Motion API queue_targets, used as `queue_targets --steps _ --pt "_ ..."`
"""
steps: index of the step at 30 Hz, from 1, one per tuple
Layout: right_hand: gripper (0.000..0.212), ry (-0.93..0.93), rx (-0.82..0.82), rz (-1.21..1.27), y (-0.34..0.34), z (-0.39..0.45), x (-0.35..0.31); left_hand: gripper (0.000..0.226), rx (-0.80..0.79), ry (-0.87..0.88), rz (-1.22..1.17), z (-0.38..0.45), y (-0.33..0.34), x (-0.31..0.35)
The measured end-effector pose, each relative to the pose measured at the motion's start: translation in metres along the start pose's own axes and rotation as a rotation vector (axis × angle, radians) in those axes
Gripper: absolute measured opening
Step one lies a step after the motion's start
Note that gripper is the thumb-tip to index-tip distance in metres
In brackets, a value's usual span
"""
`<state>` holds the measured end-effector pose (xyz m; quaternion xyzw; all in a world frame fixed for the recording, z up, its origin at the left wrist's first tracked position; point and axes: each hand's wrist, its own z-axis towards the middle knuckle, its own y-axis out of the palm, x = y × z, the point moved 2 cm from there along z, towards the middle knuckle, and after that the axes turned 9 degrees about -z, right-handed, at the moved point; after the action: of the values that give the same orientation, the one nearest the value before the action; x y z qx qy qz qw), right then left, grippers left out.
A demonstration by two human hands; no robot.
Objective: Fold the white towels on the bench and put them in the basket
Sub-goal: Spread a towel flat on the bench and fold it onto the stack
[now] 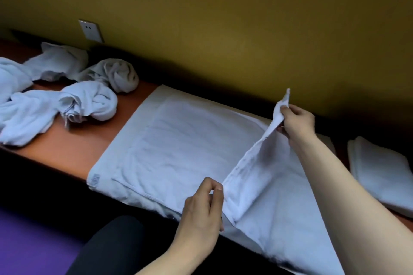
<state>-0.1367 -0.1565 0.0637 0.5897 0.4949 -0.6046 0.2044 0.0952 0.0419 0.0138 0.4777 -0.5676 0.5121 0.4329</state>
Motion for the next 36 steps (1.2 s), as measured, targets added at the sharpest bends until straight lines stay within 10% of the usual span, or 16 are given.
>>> queue_targets --steps 21,27,36 --pt "0.026 -0.010 -0.300 -0.063 0.278 -0.053 -0.062 0.026 0.403 -0.127 0.238 0.077 -0.215 -0.092" --pt "0.017 -0.092 -0.387 -0.113 0.232 -0.099 -0.003 0.032 0.384 -0.267 0.335 0.088 -0.222 -0.127" --pt "0.011 0.171 0.072 -0.514 0.065 -0.210 0.143 0.039 0.345 -0.274 0.487 0.085 -0.209 -0.120"
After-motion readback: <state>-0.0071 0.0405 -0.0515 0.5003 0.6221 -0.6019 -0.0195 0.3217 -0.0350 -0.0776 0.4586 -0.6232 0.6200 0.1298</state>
